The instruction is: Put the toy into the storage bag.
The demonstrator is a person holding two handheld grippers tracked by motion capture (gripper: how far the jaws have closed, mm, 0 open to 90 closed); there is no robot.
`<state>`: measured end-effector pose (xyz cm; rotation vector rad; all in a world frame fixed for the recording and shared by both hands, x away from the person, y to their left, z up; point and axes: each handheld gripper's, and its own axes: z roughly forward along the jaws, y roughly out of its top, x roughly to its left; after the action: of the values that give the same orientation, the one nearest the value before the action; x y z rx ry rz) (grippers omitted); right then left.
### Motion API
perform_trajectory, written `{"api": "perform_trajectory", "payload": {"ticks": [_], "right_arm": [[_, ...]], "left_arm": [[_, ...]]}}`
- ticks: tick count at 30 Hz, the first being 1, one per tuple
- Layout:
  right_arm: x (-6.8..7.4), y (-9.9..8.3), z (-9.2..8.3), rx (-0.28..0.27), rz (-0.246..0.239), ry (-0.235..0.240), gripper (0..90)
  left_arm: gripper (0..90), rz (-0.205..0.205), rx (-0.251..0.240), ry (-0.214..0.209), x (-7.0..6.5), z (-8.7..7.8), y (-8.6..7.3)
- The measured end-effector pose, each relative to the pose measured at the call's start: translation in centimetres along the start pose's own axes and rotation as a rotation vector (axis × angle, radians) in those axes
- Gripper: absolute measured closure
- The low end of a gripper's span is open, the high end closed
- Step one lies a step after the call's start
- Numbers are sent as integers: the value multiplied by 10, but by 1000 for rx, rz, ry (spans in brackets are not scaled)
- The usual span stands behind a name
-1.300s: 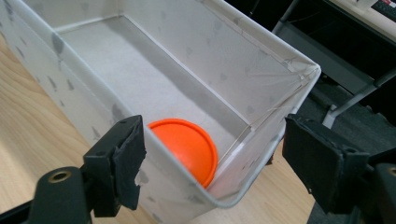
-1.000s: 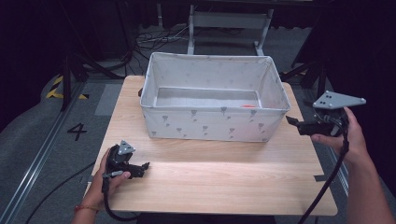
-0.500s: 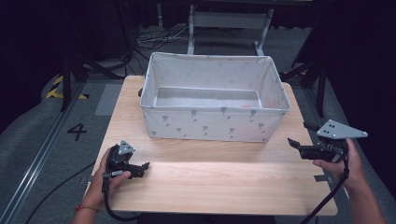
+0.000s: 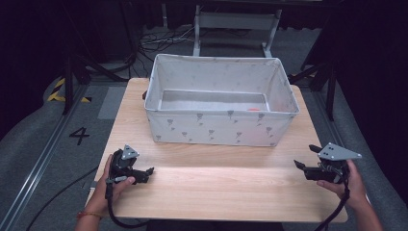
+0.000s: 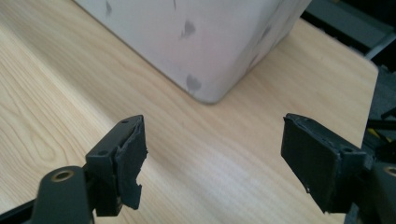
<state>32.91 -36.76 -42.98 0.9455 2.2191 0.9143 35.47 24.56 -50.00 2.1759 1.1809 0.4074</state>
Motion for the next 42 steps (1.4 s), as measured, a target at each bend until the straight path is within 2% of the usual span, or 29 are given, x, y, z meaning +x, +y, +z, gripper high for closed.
{"api": "perform_trajectory", "payload": {"ticks": [4, 9, 14, 15, 18, 20, 21, 22, 23, 26, 42], "right_arm": [[2, -17, 11, 39, 33, 21, 224], [8, -36, 21, 55, 70, 31, 211], [11, -51, 26, 67, 118, 66, 193], [11, -55, 28, 73, 117, 58, 191], [8, -61, 30, 64, 162, 80, 189], [7, -66, 33, 67, 172, 70, 184], [6, -69, 35, 71, 198, 82, 179], [6, -69, 35, 71, 198, 82, 179], [3, -70, 36, 80, 221, 107, 175], [3, -70, 36, 86, 227, 95, 151], [2, -70, 36, 91, 233, 101, 146]], "left_arm": [[13, -1, 1, -1, 0, 0, 0], [13, -1, 1, -1, 0, 0, 0], [8, 2, 3, -2, 0, 0, 0], [6, 4, 4, -3, 0, 0, 0], [5, 4, 4, -3, 0, 0, 0], [5, 4, 4, -2, 0, 0, 0], [5, 4, 6, -2, 0, 0, 1], [3, 4, 6, -2, 0, 0, 1], [3, 3, 6, -4, 0, 1, 1], [1, 1, 7, -4, 0, 2, 2], [1, 6, 7, -11, 1, 2, 2]]}}
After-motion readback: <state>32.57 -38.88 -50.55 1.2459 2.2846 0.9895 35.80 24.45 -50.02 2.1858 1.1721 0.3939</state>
